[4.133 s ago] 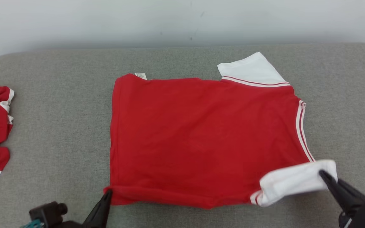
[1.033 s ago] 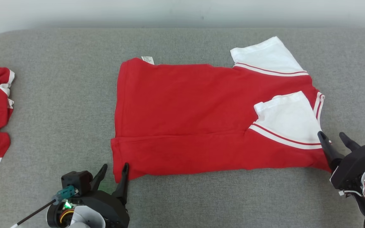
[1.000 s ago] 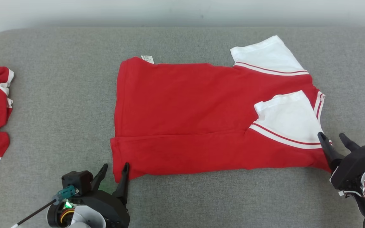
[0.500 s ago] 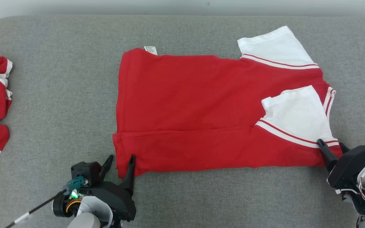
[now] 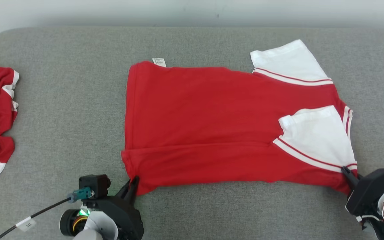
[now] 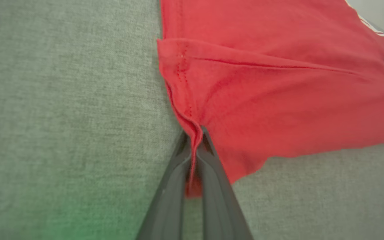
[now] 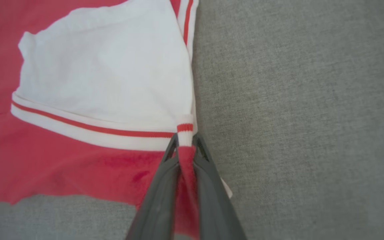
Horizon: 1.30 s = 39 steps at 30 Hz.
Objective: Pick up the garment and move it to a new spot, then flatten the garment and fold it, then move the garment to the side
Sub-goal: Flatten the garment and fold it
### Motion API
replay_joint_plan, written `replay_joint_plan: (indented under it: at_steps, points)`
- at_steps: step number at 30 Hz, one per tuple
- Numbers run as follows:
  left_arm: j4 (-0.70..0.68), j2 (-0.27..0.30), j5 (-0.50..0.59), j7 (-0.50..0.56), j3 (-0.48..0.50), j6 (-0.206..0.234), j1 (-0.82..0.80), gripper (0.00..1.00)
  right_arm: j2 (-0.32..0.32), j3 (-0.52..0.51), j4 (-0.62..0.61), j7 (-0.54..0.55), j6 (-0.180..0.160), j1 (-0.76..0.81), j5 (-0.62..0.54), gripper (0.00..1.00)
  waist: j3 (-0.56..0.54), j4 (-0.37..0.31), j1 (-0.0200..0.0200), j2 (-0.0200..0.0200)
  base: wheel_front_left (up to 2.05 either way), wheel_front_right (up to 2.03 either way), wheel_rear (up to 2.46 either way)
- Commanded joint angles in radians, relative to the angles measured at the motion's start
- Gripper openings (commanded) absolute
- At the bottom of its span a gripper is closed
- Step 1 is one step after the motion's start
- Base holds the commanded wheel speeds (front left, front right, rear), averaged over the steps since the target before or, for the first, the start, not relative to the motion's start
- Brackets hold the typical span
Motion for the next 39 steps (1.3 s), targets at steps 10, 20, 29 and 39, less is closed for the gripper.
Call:
replay_joint_plan:
  at_steps: [10,20,29,39]
  points:
    - [-0.102,0.068,-0.037,0.070,0.003,0.030,0.143,0.00,0.053,-0.064,-0.151,0.051,-0.003,0.128,-0.013,0.00,-0.049,-0.016,-0.0001,-0.0001,0.00,0.00,0.00]
    - [-0.187,0.108,-0.049,0.120,-0.005,0.079,0.235,0.00,0.100,-0.106,-0.206,0.065,-0.003,0.231,-0.016,0.00,-0.071,-0.020,-0.0001,-0.0001,0.00,0.00,0.00]
    - [-0.222,0.123,-0.043,0.099,0.019,0.125,0.270,1.00,0.114,-0.105,-0.194,0.050,-0.003,0.256,-0.031,1.00,-0.087,-0.026,-0.0001,-0.0001,0.00,0.00,0.00]
    - [-0.268,0.151,-0.052,0.077,0.058,0.139,0.251,1.00,0.082,-0.091,-0.240,0.041,-0.003,0.179,-0.052,1.00,-0.089,-0.036,-0.0001,-0.0001,0.00,0.00,0.00]
